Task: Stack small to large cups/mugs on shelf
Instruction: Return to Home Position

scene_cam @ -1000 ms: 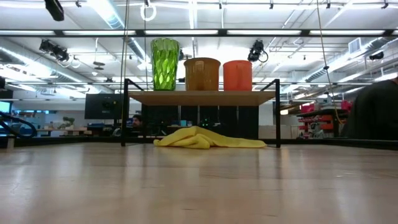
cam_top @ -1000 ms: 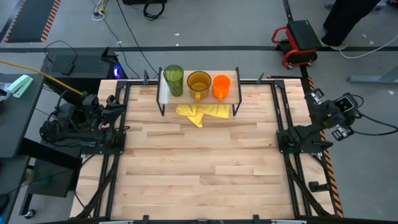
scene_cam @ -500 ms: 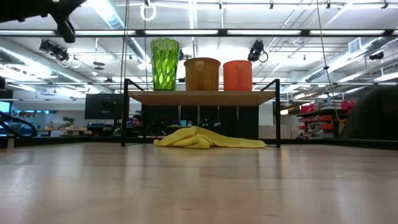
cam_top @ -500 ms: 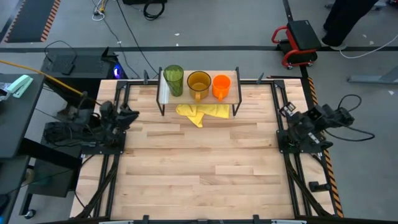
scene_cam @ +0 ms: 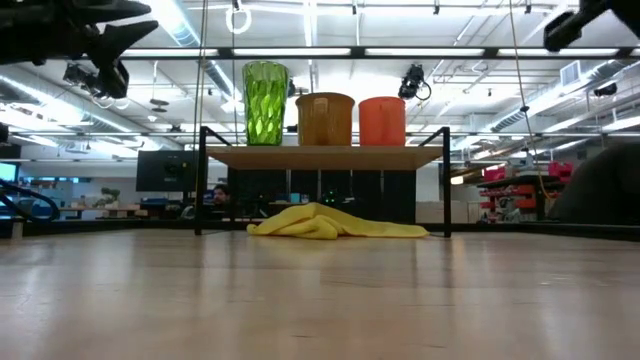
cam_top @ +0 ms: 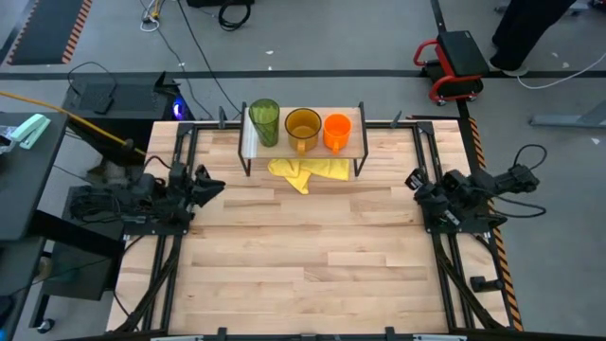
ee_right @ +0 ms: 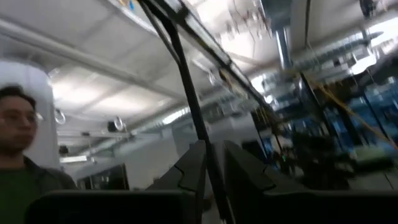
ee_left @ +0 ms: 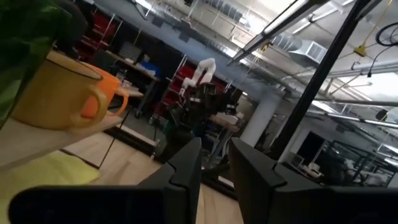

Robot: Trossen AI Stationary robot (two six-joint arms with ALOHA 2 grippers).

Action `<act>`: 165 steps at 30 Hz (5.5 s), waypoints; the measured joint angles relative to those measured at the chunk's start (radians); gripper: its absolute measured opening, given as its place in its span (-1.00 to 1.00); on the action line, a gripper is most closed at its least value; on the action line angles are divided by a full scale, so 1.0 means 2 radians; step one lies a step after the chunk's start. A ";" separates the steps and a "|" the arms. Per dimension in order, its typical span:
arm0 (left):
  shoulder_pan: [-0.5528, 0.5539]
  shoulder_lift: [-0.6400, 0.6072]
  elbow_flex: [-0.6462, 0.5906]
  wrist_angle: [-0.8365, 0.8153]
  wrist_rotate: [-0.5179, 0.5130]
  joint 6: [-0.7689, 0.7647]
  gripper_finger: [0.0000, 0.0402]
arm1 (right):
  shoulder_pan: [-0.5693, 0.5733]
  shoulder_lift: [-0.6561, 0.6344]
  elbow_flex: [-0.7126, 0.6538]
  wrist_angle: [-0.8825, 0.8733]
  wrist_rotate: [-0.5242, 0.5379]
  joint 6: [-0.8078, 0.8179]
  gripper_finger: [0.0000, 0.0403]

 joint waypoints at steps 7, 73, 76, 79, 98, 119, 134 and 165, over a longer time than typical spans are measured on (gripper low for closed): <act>0.000 0.001 0.000 -0.067 0.000 -0.001 -0.60 | 0.000 0.000 0.000 -0.124 0.027 0.022 -0.69; 0.000 0.001 0.000 -0.220 -0.004 0.063 -0.55 | 0.000 0.000 0.000 -0.310 0.040 -0.021 -0.69; 0.000 0.001 0.000 -0.220 -0.004 0.063 -0.55 | 0.000 0.000 0.000 -0.310 0.040 -0.021 -0.69; 0.000 0.001 0.000 -0.220 -0.004 0.063 -0.56 | 0.000 0.000 0.000 -0.310 0.040 -0.021 -0.69; 0.000 0.001 0.000 -0.220 -0.004 0.063 -0.58 | 0.000 0.000 0.001 -0.310 0.040 -0.021 -0.69; 0.000 0.001 0.000 -0.220 -0.004 0.063 -0.57 | 0.000 0.000 0.001 -0.310 0.040 -0.021 -0.69; 0.000 0.001 0.000 -0.220 -0.004 0.063 -0.56 | 0.000 0.000 0.001 -0.310 0.040 -0.021 -0.69; 0.000 0.001 0.000 -0.220 -0.004 0.063 -0.55 | 0.000 0.000 0.001 -0.310 0.040 -0.021 -0.69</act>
